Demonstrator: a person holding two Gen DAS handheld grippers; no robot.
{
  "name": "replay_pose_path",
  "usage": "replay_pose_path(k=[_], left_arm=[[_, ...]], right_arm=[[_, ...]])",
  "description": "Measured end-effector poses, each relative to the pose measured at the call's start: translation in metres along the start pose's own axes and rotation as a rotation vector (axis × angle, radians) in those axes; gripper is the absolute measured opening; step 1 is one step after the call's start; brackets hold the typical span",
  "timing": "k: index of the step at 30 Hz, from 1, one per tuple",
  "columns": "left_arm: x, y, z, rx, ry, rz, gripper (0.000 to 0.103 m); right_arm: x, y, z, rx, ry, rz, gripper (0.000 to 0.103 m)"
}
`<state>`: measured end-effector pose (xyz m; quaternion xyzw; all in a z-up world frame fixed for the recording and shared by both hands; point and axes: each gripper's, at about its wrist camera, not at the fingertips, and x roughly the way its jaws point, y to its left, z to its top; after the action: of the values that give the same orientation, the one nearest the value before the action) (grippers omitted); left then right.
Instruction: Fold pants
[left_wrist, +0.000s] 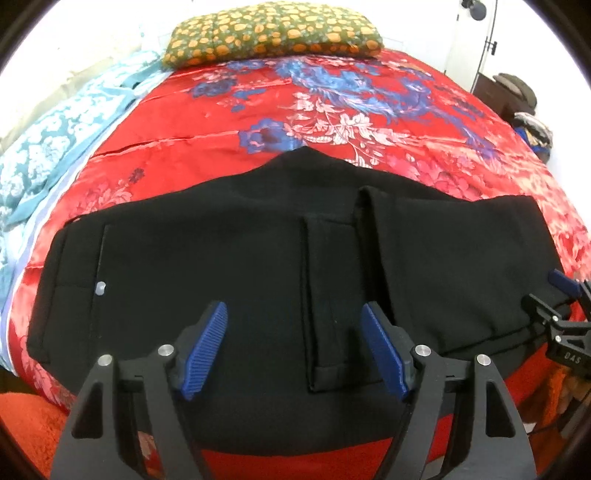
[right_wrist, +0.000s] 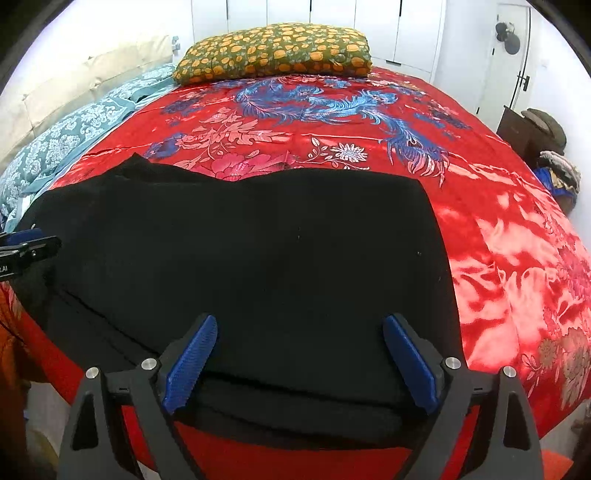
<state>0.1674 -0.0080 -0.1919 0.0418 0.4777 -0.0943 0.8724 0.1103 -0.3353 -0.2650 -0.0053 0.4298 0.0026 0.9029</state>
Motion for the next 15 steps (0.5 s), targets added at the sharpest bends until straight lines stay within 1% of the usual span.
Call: replay_pose_path(k=[5, 12, 14, 15], left_arm=[[0.0022, 0.0043, 0.0009, -0.014, 0.009, 0.002, 0.077], [0.0039, 0.0063, -0.0001, -0.011, 0.009, 0.023, 0.077], [0.0056, 0.0065, -0.0009, -0.010, 0.012, 0.029, 0.079], [0.0065, 0.0070, -0.0013, -0.014, 0.013, 0.028, 0.083]], right_arm=[[-0.0023, 0.0008, -0.0019, -0.002, -0.006, -0.009, 0.095], [-0.0012, -0.0004, -0.0040, 0.011, -0.013, -0.021, 0.103], [-0.0010, -0.0008, -0.0046, 0.014, -0.016, -0.020, 0.103], [-0.0010, -0.0007, -0.0052, 0.016, -0.019, -0.020, 0.103]])
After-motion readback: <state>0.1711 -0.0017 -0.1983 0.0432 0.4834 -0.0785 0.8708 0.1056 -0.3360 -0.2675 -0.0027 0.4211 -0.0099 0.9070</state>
